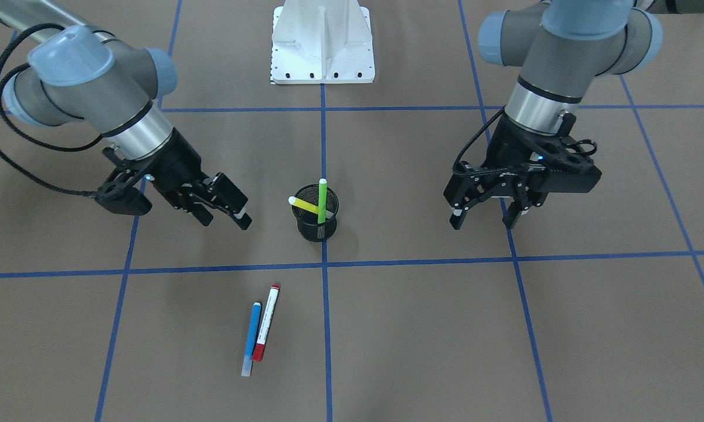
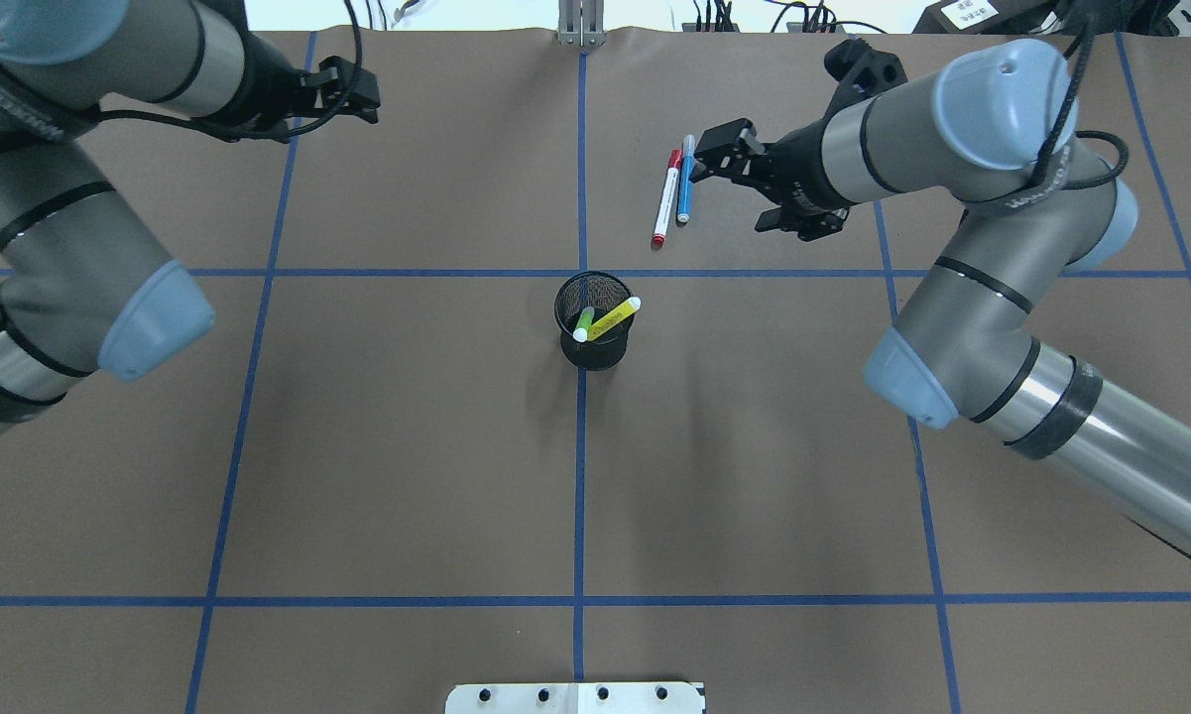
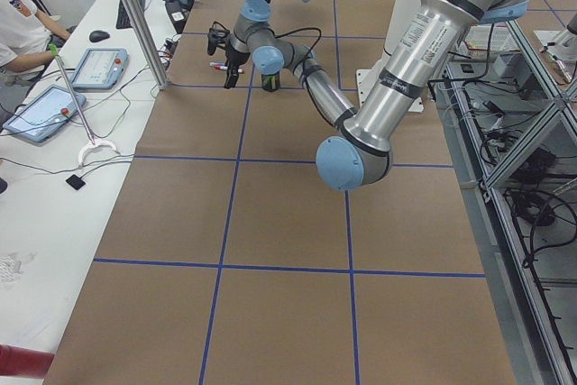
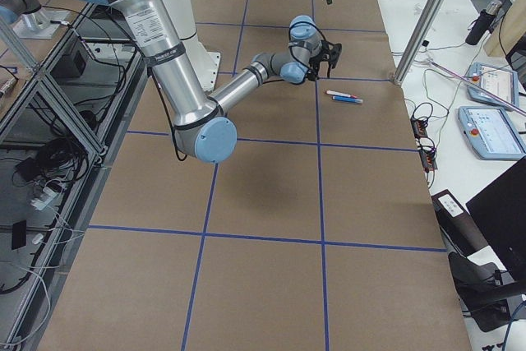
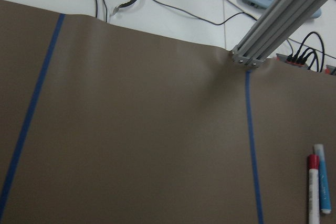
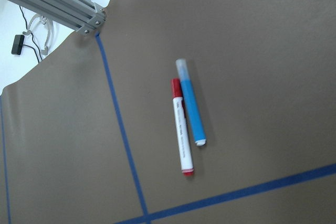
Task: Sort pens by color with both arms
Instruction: 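Move the right gripper over the cup toward the green highlighter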
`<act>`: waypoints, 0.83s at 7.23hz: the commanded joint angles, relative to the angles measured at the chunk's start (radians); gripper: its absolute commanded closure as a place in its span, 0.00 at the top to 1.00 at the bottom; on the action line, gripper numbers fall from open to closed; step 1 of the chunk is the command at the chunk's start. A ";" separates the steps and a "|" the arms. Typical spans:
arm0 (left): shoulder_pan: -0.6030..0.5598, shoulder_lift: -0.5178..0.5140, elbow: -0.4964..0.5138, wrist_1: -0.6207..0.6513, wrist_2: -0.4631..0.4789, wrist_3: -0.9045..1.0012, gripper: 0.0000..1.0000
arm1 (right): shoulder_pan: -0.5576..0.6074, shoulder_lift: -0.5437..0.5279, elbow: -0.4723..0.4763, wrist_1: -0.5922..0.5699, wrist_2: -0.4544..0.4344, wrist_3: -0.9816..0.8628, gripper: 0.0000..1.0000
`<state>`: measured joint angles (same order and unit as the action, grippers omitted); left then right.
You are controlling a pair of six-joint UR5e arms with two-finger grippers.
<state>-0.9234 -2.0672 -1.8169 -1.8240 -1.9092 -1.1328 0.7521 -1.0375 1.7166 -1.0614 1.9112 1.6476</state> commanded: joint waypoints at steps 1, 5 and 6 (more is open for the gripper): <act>-0.069 0.137 -0.053 0.006 -0.115 0.117 0.99 | -0.190 0.121 0.119 -0.322 -0.264 0.014 1.00; -0.117 0.239 -0.065 0.009 -0.160 0.235 0.99 | -0.424 0.289 0.022 -0.583 -0.636 0.015 0.95; -0.118 0.239 -0.065 0.009 -0.160 0.222 0.99 | -0.430 0.316 -0.035 -0.583 -0.671 -0.007 0.91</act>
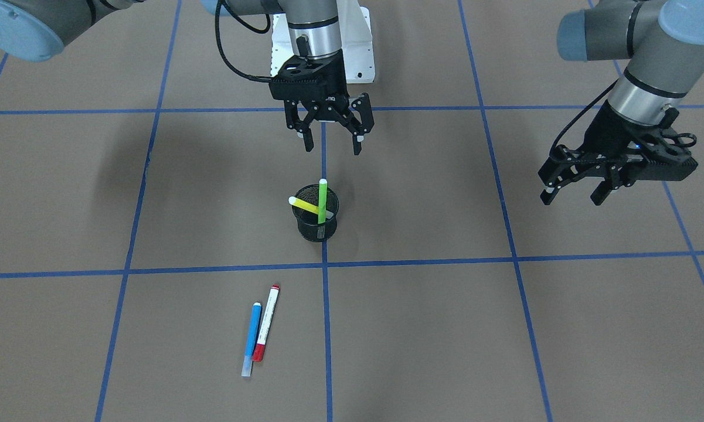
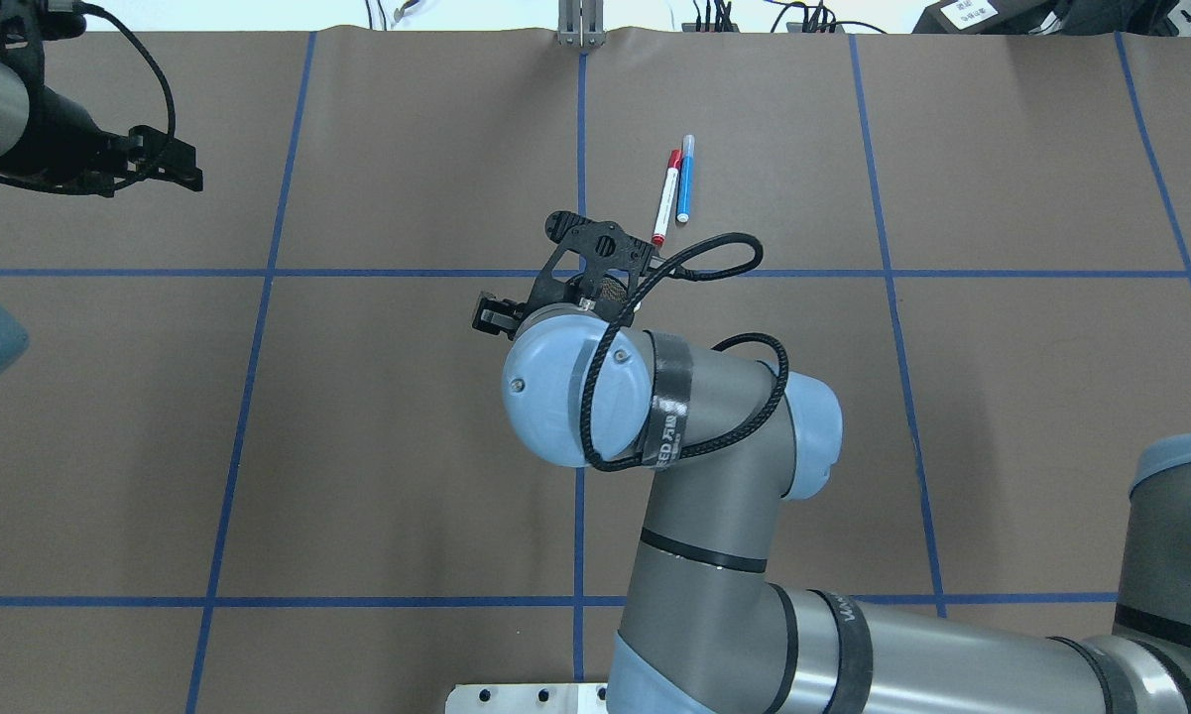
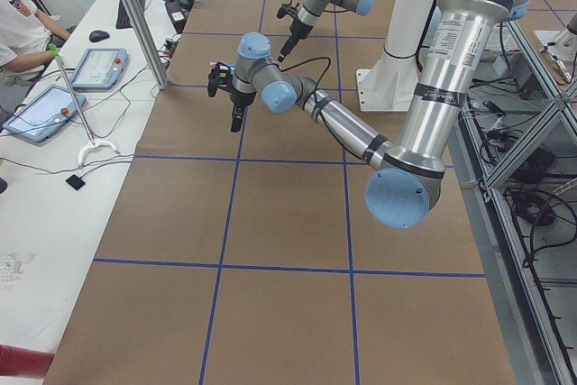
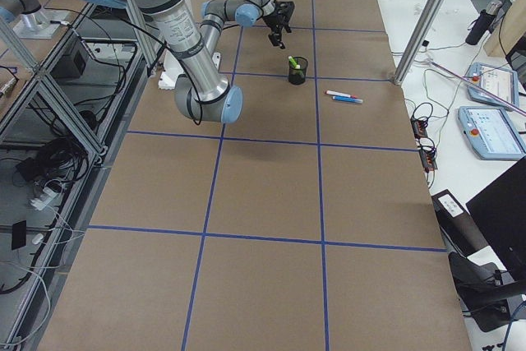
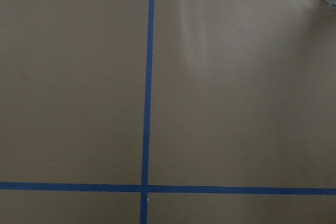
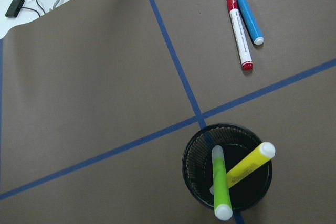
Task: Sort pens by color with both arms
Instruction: 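Move the right gripper over the cup toward the green highlighter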
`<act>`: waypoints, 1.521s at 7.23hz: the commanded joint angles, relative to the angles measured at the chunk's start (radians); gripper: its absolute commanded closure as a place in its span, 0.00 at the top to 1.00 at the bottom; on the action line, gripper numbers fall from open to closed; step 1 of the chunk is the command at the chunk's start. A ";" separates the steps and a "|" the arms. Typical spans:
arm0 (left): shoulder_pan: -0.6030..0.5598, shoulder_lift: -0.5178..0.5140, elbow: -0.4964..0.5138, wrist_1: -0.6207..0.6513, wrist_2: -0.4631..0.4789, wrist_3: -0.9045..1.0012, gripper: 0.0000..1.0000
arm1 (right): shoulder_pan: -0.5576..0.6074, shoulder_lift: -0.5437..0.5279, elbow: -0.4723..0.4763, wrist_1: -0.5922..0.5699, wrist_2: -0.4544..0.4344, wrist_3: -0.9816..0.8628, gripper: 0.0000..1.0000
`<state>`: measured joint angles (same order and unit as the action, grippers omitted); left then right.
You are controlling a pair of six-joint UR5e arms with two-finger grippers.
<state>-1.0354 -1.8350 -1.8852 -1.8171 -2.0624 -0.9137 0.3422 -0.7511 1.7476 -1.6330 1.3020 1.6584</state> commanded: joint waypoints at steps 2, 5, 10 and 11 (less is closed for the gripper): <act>-0.005 0.008 0.003 0.002 -0.012 -0.008 0.99 | -0.019 0.033 -0.114 -0.007 -0.082 -0.173 0.89; -0.005 0.008 -0.012 -0.001 -0.015 -0.053 0.99 | -0.015 0.022 -0.145 0.028 -0.083 -0.183 0.76; -0.006 0.026 -0.031 -0.001 -0.015 -0.050 0.99 | -0.006 0.010 -0.148 0.036 -0.083 -0.198 0.61; -0.006 0.025 -0.032 -0.001 -0.015 -0.051 0.99 | -0.006 0.007 -0.146 0.038 -0.083 -0.198 0.57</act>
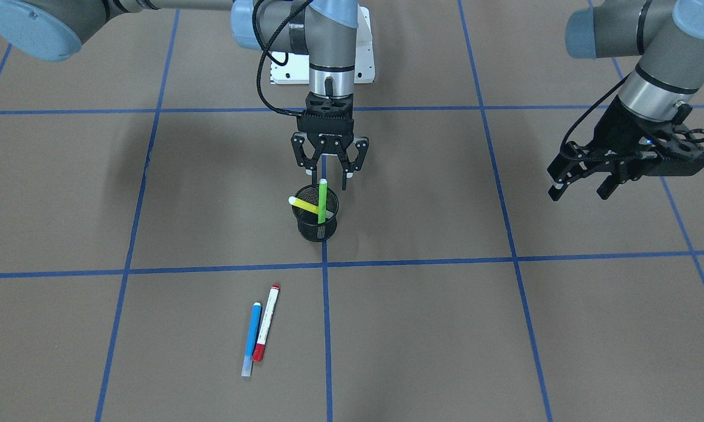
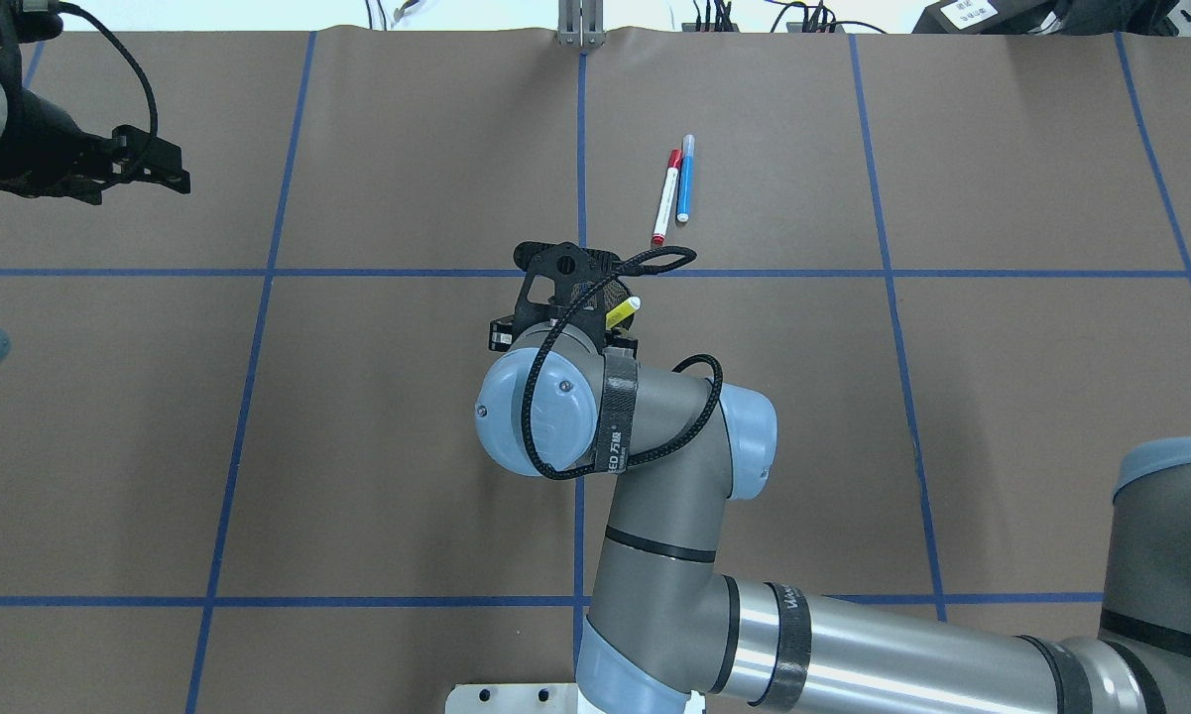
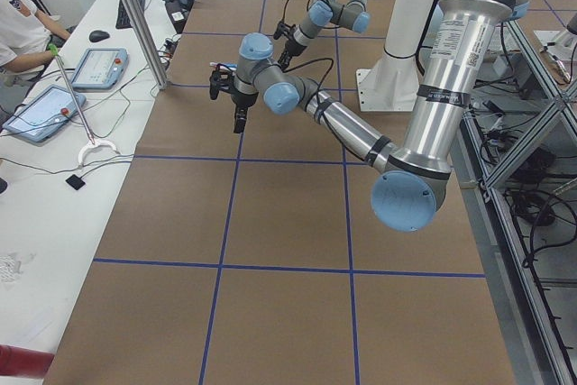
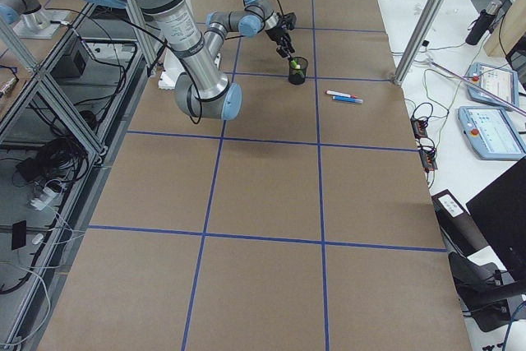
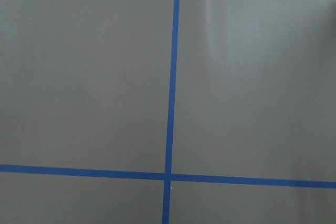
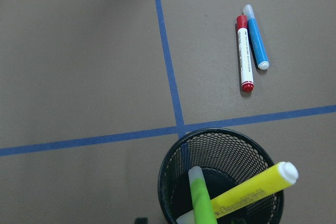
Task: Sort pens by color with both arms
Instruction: 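Move the right gripper over the cup toward the green highlighter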
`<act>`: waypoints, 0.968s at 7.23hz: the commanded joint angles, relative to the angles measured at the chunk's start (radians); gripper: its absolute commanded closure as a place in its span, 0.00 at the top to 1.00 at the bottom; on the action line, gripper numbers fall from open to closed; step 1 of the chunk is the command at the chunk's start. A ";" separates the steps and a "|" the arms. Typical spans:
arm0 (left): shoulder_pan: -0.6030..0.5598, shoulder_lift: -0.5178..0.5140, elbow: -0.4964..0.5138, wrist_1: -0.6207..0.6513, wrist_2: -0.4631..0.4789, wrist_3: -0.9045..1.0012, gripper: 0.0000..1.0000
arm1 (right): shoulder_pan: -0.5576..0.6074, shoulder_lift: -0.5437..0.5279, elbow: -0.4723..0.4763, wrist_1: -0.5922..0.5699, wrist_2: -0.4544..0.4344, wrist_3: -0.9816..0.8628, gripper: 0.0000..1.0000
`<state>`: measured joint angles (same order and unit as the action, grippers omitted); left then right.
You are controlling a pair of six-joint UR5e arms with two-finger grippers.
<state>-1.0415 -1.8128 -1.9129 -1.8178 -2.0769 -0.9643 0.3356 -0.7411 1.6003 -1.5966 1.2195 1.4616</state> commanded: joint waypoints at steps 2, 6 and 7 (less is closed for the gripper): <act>0.000 0.003 -0.005 0.000 0.001 -0.002 0.99 | 0.000 -0.003 0.001 0.003 0.002 -0.001 0.17; -0.005 0.001 -0.012 0.000 0.001 -0.005 0.99 | 0.016 -0.030 0.024 0.063 0.000 -0.044 0.00; -0.003 -0.002 -0.011 0.000 0.001 -0.005 0.99 | 0.035 -0.034 0.079 0.049 0.000 -0.047 0.00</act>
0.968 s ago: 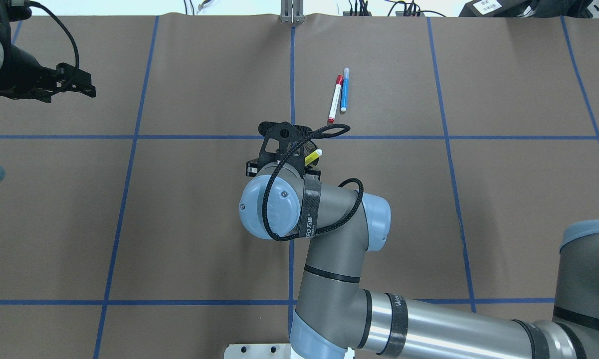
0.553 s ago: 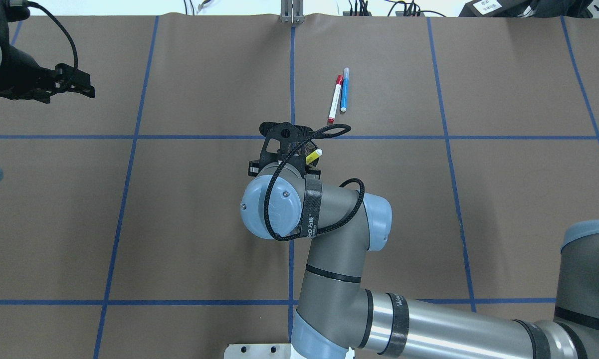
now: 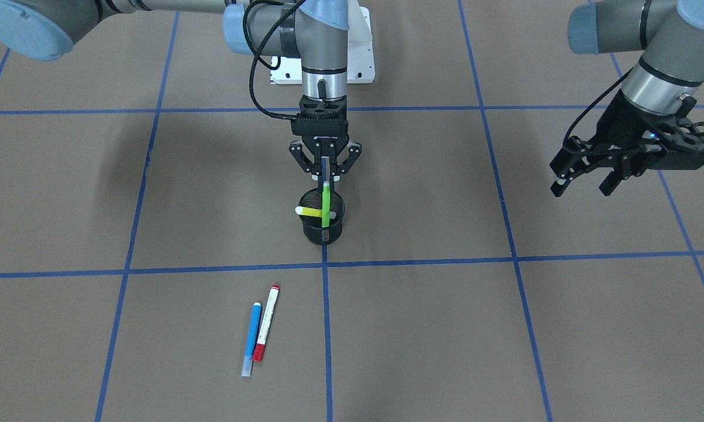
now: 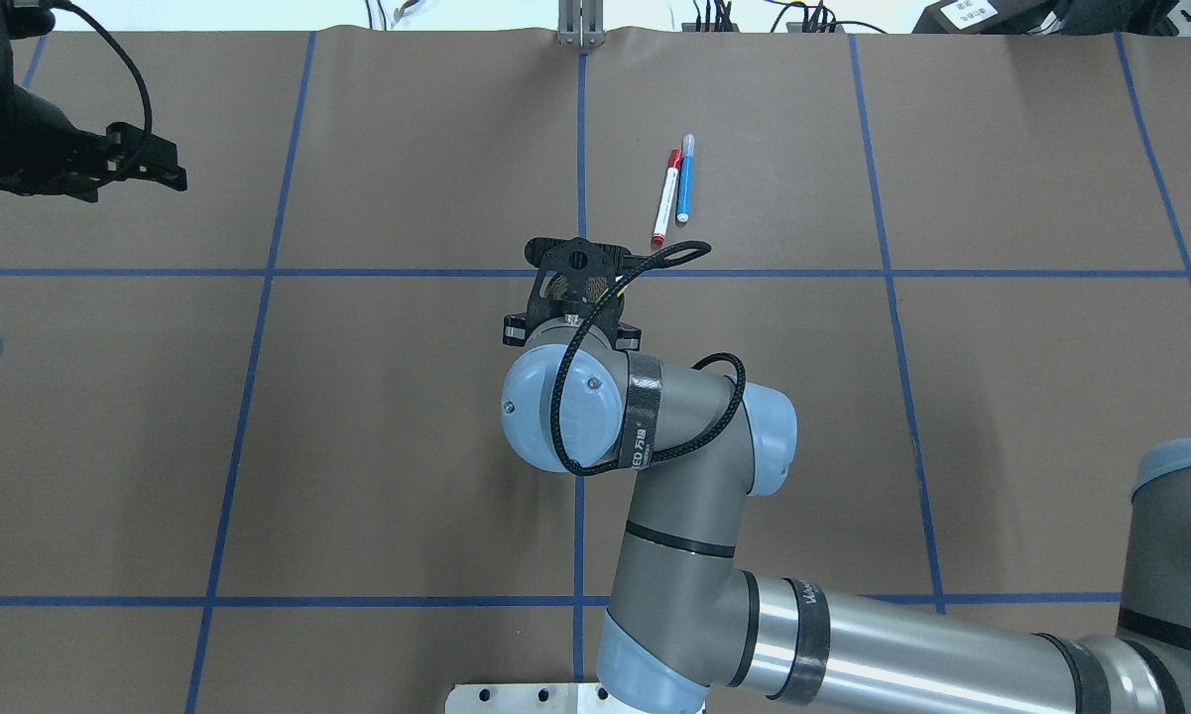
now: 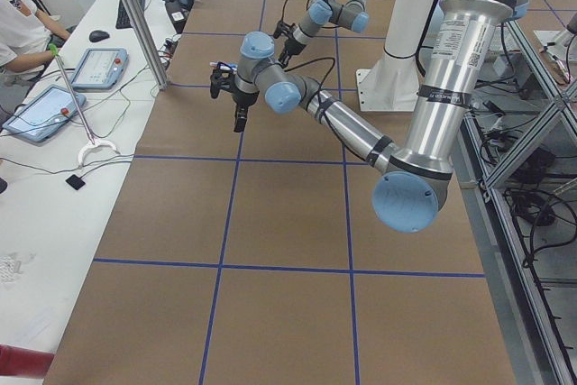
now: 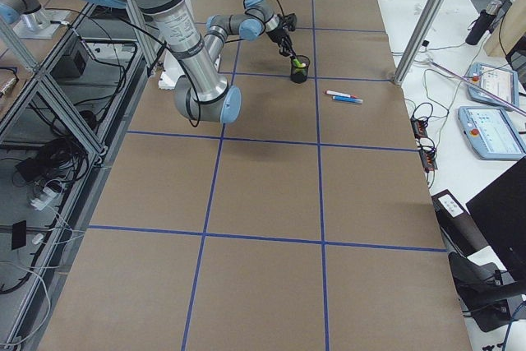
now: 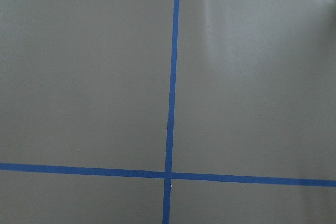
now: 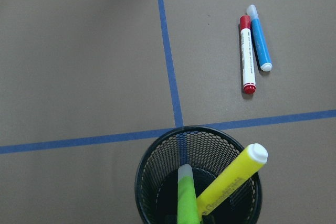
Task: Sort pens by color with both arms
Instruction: 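Grasp the green highlighter and lift it out with the right gripper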
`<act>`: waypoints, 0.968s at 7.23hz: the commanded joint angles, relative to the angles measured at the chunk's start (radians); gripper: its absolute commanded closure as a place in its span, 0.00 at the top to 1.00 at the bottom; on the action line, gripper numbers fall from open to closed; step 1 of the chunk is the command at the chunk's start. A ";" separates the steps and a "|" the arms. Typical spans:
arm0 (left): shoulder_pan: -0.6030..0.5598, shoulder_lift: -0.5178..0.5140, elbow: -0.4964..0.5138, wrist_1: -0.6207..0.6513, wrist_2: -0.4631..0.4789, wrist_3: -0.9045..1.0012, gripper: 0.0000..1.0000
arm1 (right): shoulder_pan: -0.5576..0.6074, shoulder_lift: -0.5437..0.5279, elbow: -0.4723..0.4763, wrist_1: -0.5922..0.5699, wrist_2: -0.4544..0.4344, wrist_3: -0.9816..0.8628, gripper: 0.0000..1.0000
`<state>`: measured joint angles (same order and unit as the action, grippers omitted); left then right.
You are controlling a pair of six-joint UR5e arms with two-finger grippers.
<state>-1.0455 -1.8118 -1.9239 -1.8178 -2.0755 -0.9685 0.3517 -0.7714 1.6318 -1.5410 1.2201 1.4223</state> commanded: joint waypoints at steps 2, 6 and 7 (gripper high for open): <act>0.001 -0.004 0.000 0.000 -0.002 -0.003 0.99 | 0.070 0.007 0.156 -0.077 0.012 -0.062 0.00; 0.004 -0.001 0.000 -0.008 -0.002 -0.028 0.99 | 0.202 0.057 0.128 -0.062 0.044 -0.106 0.00; 0.004 -0.001 0.000 -0.009 -0.002 -0.036 0.99 | 0.234 0.060 0.000 0.084 0.036 -0.115 0.00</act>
<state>-1.0416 -1.8148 -1.9227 -1.8237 -2.0770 -0.9903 0.5402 -0.7172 1.7495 -1.5748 1.2636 1.3250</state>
